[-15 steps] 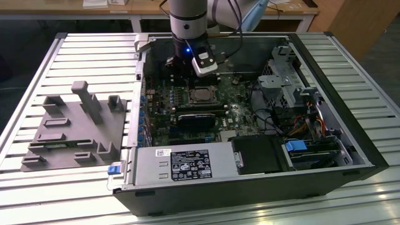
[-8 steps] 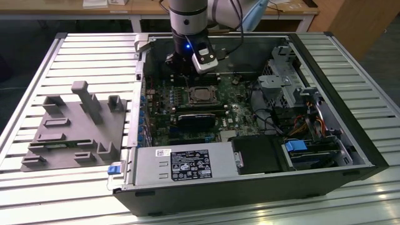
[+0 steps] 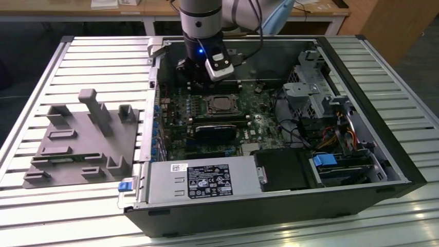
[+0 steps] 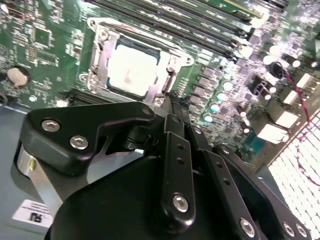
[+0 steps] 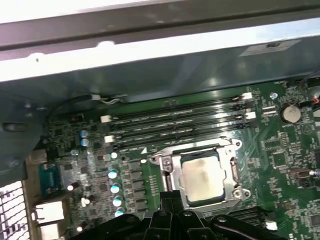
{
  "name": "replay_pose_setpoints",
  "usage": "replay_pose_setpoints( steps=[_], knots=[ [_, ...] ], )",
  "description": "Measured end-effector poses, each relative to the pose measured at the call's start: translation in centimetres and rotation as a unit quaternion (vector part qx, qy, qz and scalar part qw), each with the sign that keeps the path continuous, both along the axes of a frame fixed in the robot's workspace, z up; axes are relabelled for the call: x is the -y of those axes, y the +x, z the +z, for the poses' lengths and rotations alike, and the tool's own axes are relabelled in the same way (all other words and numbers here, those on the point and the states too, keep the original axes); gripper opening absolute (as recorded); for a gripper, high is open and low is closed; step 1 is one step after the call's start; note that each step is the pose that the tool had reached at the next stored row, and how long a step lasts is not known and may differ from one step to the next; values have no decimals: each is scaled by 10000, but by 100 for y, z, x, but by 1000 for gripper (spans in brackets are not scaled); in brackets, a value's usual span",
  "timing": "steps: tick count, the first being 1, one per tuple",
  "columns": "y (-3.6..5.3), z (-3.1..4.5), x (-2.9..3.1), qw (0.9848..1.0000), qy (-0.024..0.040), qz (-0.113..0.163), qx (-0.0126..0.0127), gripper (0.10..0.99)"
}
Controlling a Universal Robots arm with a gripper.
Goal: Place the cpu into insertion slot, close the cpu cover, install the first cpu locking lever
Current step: 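Install the first cpu locking lever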
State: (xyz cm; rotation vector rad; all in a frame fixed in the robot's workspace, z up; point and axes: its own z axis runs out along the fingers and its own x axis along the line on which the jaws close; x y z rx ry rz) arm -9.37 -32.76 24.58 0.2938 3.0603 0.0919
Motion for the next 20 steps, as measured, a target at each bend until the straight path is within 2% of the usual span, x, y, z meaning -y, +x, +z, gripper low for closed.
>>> replay_pose_setpoints(
  steps=[3, 5, 6, 10, 15, 20],
  knots=[
    [-47, -2, 0, 10000, 24, 0, 0, 102],
    [-69, -4, 0, 10000, 70, 0, 0, 102],
    [-76, -5, 0, 9999, 112, 0, 0, 102],
    [-102, -8, 0, 9993, 377, 0, 0, 102],
    [-140, -14, 0, 9984, 560, 2, 0, 102],
    [-183, -20, 0, 9968, 804, 2, 0, 102]
  ],
)
